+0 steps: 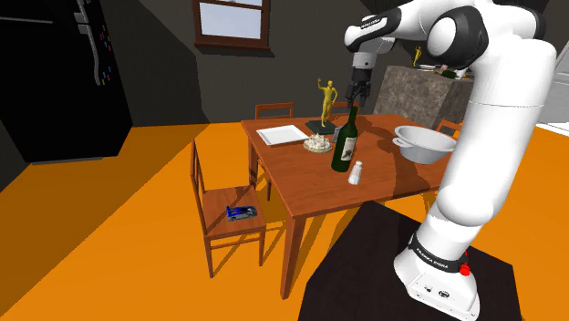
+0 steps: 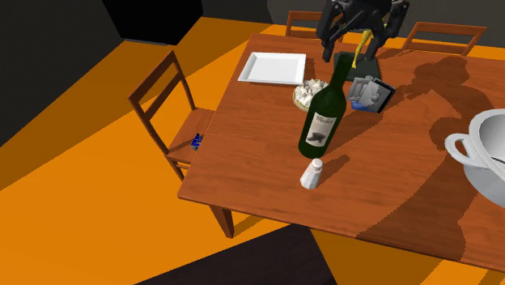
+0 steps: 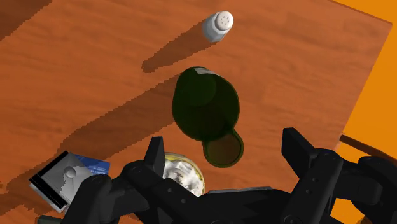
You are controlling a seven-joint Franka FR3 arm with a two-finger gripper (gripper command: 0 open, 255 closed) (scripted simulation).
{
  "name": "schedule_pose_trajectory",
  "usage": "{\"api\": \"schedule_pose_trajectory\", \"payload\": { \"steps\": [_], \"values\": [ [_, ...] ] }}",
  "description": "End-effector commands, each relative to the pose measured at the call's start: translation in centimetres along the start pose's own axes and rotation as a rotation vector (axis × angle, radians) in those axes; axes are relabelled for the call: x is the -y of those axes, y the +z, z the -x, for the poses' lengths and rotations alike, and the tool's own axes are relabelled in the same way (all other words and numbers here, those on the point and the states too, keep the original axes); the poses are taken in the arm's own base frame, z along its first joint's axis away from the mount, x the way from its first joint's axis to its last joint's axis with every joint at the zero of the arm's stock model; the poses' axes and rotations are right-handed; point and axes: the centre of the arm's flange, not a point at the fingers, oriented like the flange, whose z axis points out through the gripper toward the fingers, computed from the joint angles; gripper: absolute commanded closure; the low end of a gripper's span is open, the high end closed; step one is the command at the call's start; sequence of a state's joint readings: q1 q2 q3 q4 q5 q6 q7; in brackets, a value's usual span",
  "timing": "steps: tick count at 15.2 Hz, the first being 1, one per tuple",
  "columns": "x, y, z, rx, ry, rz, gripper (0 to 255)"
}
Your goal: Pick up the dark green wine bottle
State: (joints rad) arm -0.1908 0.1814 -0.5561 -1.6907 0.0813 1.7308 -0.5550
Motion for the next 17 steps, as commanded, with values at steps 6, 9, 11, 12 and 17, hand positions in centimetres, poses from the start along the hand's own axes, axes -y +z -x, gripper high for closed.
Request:
{"api": "schedule_pose_trajectory", "payload": {
  "steps": [6,9,11,12,17],
  "values": [
    [-0.1,2.4,-0.2,0.000,0.000,0.000,255],
    [-0.1,2.4,-0.2,0.000,0.000,0.000,255],
    [-0.1,2.4,-0.2,0.000,0.000,0.000,255],
    [-0.1,2.4,-0.2,0.000,0.000,0.000,255],
    [-0.1,1.3,-0.1,0.000,0.000,0.000,255]
  ]
}}
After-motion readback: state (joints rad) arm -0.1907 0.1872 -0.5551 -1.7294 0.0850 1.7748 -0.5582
